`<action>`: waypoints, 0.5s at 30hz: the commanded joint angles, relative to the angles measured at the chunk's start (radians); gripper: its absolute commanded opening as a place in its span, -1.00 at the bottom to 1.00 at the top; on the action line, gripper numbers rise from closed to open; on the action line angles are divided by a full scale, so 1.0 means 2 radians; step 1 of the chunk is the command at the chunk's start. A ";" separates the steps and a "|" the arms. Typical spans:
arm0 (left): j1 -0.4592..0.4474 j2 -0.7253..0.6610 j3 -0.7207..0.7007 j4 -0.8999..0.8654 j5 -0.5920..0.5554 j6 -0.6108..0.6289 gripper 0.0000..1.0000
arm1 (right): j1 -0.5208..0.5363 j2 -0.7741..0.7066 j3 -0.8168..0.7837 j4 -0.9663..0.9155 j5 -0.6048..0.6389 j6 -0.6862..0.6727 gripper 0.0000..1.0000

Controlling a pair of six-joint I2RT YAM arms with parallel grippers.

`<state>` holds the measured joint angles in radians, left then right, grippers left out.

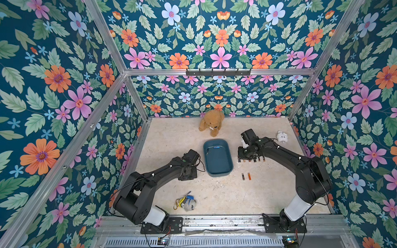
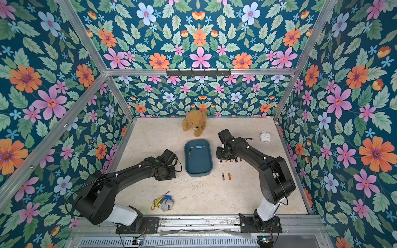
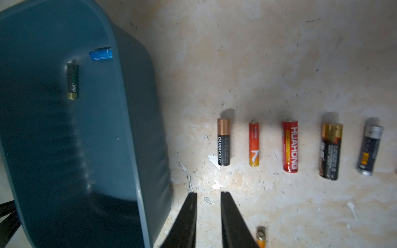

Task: Take the batteries out of the storage box
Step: Place the battery at the center of the board.

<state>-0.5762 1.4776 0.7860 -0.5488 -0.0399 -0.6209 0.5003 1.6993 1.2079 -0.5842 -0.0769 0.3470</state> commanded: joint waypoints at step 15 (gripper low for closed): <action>0.005 0.029 0.006 0.008 -0.006 0.014 -0.62 | 0.001 0.008 0.008 -0.012 0.006 -0.003 -0.48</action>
<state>-0.5697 1.5311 0.7937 -0.5308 -0.0433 -0.6018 0.5003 1.7096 1.2156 -0.5976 -0.0769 0.3462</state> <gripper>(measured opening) 0.186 0.258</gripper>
